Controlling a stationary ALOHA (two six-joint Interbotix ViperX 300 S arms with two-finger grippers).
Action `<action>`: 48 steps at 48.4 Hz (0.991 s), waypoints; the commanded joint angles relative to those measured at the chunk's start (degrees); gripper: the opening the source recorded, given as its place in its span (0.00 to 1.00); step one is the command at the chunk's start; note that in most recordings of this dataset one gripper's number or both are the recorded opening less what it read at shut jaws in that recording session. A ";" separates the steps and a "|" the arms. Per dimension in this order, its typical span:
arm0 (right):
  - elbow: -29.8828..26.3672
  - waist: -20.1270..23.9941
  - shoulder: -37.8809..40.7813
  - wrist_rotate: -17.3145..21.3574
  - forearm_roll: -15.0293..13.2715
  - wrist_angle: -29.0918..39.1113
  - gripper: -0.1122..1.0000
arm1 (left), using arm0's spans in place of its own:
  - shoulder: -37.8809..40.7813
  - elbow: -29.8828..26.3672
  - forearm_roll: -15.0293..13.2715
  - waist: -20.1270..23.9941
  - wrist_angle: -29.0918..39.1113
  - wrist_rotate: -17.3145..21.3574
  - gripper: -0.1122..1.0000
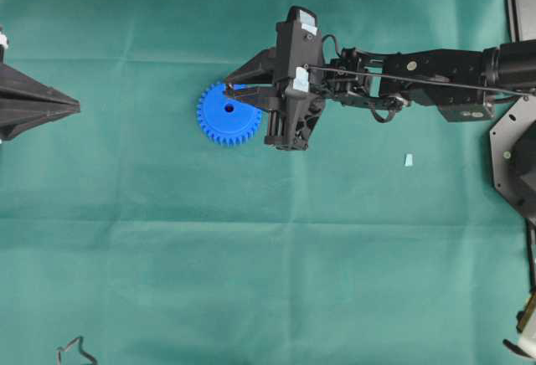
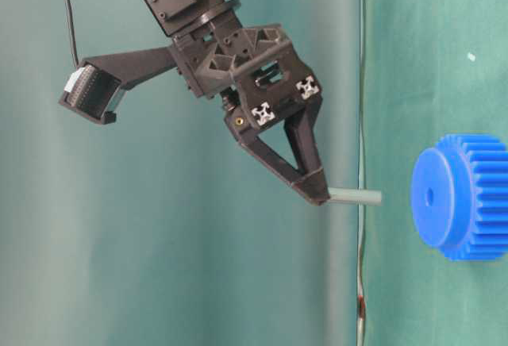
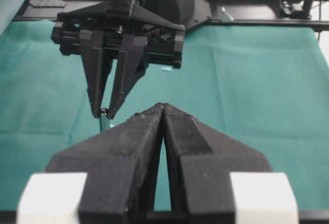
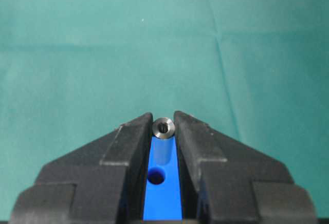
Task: Insert the shaft into the center hole of the gear.
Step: 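Align and lower the held shaft into the gear's center hole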
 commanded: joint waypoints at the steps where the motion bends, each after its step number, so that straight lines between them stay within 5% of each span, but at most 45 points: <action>1: -1.23 0.09 -1.49 0.18 -0.09 0.09 0.25 | 0.35 -1.41 0.09 0.00 -0.26 0.09 0.10; 48: -2.55 0.44 3.78 0.44 0.97 -0.44 0.25 | 0.35 -1.41 0.18 0.00 -0.26 0.00 0.10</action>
